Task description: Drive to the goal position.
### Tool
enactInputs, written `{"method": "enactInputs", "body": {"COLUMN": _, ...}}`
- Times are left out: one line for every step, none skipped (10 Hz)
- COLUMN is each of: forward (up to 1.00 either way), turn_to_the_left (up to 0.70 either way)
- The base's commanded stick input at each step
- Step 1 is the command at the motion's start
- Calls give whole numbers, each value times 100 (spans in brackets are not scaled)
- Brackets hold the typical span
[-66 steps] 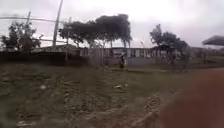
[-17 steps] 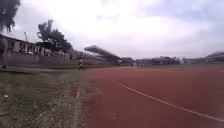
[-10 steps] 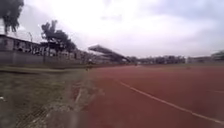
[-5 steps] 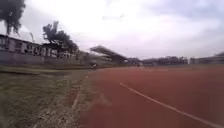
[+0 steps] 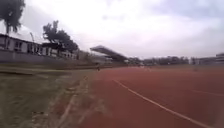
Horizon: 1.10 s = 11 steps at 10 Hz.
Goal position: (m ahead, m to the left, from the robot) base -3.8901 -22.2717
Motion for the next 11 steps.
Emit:
{"method": "enactInputs", "body": {"forward": 70, "turn_to_the_left": 0}}
{"method": "enactInputs", "body": {"forward": 70, "turn_to_the_left": 0}}
{"method": "enactInputs", "body": {"forward": 70, "turn_to_the_left": 0}}
{"method": "enactInputs", "body": {"forward": 70, "turn_to_the_left": 1}}
{"method": "enactInputs", "body": {"forward": 70, "turn_to_the_left": 13}}
{"method": "enactInputs", "body": {"forward": 70, "turn_to_the_left": 25}}
{"method": "enactInputs", "body": {"forward": 70, "turn_to_the_left": 27}}
{"method": "enactInputs", "body": {"forward": 70, "turn_to_the_left": 6}}
{"method": "enactInputs", "body": {"forward": 70, "turn_to_the_left": 0}}
{"method": "enactInputs", "body": {"forward": 70, "turn_to_the_left": 0}}
{"method": "enactInputs", "body": {"forward": 70, "turn_to_the_left": 0}}
